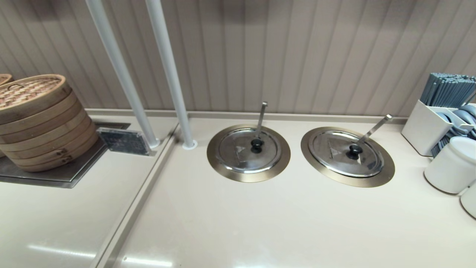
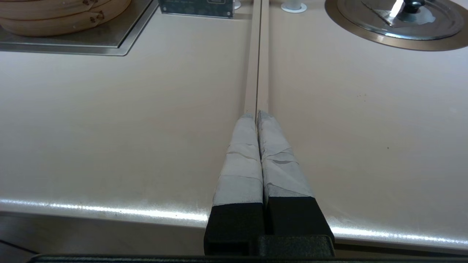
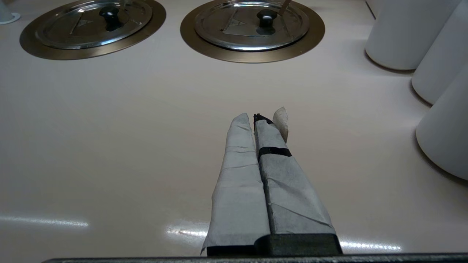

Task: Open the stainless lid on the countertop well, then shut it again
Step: Open the lid

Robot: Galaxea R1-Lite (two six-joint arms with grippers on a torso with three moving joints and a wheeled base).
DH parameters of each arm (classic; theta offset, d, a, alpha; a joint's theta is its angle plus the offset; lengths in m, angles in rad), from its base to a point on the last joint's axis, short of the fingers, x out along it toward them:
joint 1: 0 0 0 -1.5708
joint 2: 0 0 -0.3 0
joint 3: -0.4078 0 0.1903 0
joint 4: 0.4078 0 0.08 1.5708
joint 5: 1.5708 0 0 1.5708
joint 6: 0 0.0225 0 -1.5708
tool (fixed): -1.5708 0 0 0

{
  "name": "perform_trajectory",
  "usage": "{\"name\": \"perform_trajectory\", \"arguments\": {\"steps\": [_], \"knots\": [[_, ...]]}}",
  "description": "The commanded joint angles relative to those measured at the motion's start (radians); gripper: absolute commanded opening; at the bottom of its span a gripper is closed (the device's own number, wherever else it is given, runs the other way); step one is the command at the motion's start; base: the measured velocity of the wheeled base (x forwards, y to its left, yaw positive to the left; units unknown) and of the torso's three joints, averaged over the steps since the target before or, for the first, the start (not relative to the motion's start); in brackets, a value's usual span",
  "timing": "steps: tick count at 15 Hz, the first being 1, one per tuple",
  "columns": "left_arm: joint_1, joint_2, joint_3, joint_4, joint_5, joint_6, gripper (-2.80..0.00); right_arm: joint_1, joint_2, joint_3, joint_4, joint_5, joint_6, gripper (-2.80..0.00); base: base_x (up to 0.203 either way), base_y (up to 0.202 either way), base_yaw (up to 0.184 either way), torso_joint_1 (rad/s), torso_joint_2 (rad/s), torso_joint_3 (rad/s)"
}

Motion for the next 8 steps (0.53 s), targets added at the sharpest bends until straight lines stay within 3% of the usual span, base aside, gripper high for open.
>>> {"name": "perform_trajectory", "arguments": {"steps": [1,8], "knots": [[0.000,0.000,0.000,-0.001,0.000,0.000,-2.80,0.000,0.002,0.000,0.000,0.000,0.000,-2.80,0.000,0.000,0.000,0.000,0.00,0.000],[0.000,0.000,0.000,-0.001,0.000,0.000,-2.80,0.000,0.002,0.000,-0.002,-0.001,0.014,-2.80,0.000,0.000,0.000,0.000,0.00,0.000]]}}
